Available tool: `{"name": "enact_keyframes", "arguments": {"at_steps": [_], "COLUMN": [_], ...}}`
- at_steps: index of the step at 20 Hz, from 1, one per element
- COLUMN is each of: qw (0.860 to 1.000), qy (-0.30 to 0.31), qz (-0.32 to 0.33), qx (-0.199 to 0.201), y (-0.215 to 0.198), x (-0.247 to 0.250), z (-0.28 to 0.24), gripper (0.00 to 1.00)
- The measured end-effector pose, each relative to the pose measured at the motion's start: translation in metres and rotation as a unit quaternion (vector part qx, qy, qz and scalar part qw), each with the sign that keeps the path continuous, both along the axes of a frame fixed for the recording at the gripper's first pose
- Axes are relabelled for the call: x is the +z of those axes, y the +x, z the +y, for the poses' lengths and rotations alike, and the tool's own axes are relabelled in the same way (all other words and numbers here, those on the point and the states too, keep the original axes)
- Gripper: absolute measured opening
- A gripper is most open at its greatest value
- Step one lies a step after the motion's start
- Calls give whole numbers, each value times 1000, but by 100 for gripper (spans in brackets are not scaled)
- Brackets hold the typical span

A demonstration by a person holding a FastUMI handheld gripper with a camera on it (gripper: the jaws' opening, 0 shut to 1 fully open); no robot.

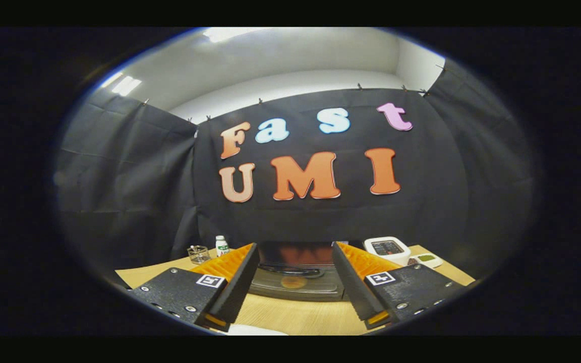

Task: Open the toaster oven, put the food inside, and close the toaster oven door.

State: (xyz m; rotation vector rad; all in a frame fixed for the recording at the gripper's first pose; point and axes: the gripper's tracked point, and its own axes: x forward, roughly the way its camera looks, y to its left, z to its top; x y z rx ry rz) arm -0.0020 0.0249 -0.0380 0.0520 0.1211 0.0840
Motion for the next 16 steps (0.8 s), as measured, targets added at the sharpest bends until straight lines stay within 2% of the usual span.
{"name": "enact_keyframes", "arguments": {"at_steps": [9,16], "qw": [999,997], "qy": [-29,-60], "qz": [-36,-43], "qx": [-8,0], "y": [-46,-53], "x": [39,40], "z": [-11,-1], "gripper": [88,95]}}
